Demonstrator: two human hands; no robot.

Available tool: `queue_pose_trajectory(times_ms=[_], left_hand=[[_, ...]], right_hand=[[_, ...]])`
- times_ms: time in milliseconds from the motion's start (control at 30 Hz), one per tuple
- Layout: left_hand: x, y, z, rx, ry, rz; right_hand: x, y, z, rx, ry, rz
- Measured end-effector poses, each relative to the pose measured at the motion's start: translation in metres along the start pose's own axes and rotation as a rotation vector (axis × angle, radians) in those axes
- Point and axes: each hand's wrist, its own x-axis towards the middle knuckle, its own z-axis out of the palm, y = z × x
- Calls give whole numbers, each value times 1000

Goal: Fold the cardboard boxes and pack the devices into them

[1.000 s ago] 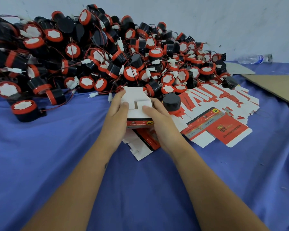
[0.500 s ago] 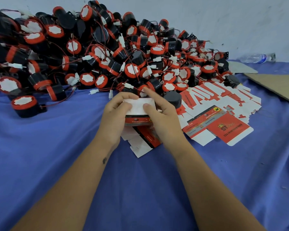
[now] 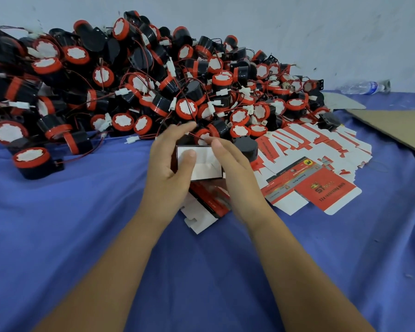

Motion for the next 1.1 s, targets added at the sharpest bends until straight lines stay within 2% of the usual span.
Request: queue_pose_trajectory(times_ms=[67,133,200,267,367,400,533,633,733,900,1100], left_hand=[[1,-3,2,25,-7,-136],[4,-6,1,-128,-7,-361],[7,-13,-2,-308,-33,-518],[9,-18,-3,-341,-43,-562],[10,-23,-3,-281,23,-584],[10,-25,-4,-286,64,-587],[11,-32,-8,-275,174,-579],[12,-37,-8,-200,163,-588],[11,-39,-8,-133,107,-594],[8,-37,-7,-45,62,-542],[7,-39,-5,84,10,-478]], right_hand=[[-1,-1,0,-33,48,-96],[1,0,-1,-36,94,-172],[4,0,-4,-16,64,-216],[5,-1,-9,-140,91,-260],[12,3,-24,-488,327,-326],[16,5,-31,-602,361,-314],[23,16,-44,-864,264,-110],[26,25,-45,-973,323,-79],[28,26,-44,-964,384,-53],[23,20,-37,-871,389,-110],[17,10,-26,-504,401,-255]])
